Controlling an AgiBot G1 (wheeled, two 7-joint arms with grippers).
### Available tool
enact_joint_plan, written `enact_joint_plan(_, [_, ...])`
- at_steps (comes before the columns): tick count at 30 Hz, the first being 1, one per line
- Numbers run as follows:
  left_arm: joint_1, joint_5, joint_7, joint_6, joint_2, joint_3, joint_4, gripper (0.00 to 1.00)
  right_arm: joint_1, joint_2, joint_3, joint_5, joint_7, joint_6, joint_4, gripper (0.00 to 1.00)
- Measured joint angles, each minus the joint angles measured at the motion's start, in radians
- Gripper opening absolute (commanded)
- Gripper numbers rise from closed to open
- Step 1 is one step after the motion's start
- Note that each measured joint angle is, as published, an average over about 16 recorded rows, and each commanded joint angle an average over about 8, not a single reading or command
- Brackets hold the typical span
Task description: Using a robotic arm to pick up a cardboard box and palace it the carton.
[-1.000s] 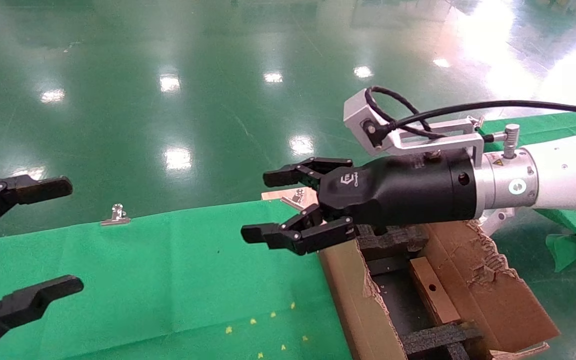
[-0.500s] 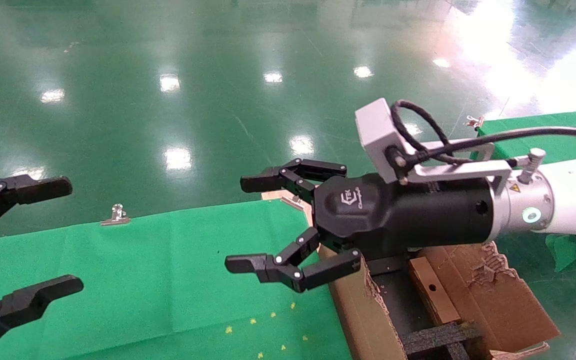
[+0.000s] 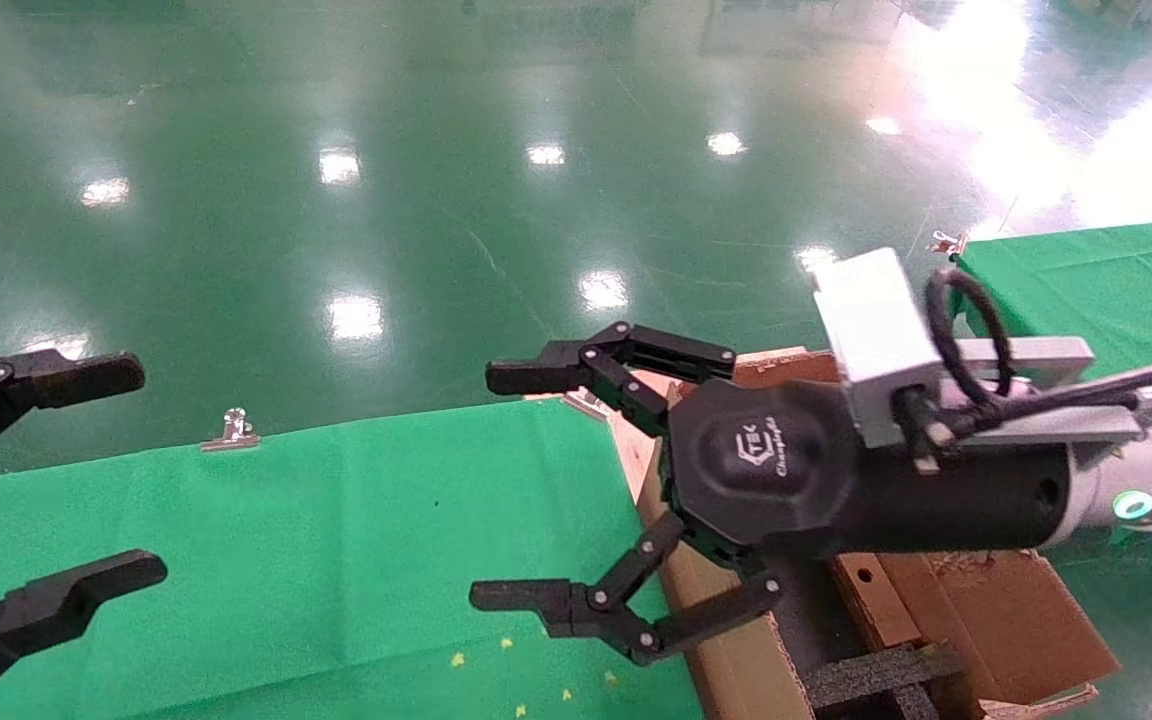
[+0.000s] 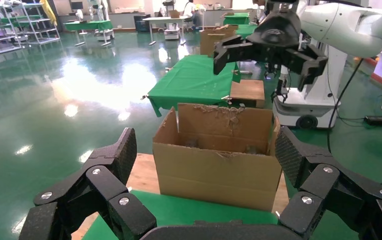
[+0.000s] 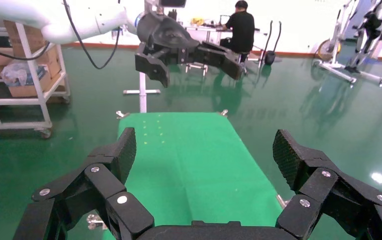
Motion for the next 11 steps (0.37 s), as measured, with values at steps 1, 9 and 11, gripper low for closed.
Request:
enact_joint_plan(1, [0.0,0.0,0.0,0.0,0.0,0.0,0.0,1.0,-0.007,-0.001,0.01,-0.001,-0.003,-0.003,0.002,1.0])
enact_joint_plan(9, [0.0,0.0,0.0,0.0,0.0,0.0,0.0,1.0,-0.031,-0.006,0.047,-0.003,-0.013,-0.014,0.008,1.0])
enact_joint_plan(11, [0.0,0.0,0.0,0.0,0.0,0.0,0.0,1.0,-0.03,-0.005,0.044,-0.003,-0.013,-0.014,0.008,1.0])
